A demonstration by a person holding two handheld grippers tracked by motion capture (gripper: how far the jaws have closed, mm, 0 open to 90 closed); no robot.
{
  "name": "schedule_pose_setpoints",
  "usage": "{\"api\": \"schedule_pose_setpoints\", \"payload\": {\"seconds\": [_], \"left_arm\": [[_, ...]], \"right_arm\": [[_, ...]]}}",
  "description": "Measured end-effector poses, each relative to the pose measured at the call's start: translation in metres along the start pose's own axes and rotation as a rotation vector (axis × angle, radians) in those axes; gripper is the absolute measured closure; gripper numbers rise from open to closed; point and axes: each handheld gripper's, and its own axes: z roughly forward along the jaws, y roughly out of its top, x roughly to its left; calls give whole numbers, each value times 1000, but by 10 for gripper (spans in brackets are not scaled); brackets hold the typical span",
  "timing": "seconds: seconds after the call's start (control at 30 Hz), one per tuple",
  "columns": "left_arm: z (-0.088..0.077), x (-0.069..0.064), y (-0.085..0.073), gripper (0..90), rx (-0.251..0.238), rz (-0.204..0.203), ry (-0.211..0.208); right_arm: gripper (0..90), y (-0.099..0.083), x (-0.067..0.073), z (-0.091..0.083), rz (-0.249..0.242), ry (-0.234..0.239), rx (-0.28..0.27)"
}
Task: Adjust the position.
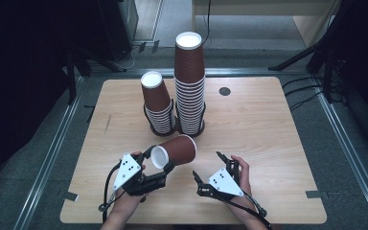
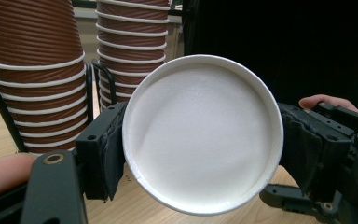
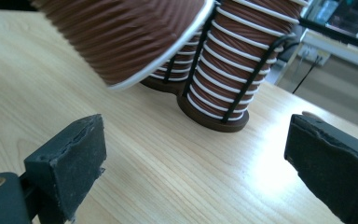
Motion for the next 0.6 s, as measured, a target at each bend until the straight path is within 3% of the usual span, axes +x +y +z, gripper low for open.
{"api": "schedule_pose_setpoints", "payload": {"seconds": [0.13, 0.23, 0.33, 0.47, 0.6], "left_arm": [[0, 0, 0, 236, 0, 5, 9], [0, 0, -1, 236, -9, 5, 19], [0, 0, -1, 236, -14, 2, 19], [0, 0, -2, 236, -12, 3, 20], [2, 0, -5, 236, -8, 11, 18]], "right_arm": [[67, 0, -5, 0, 84, -9, 0], [91, 0, -7, 1, 139, -19, 35], [127, -3, -10, 2, 206, 16, 49], [114, -3, -11, 3, 232, 18, 44], [20, 0, -13, 3, 368, 39, 35]]}}
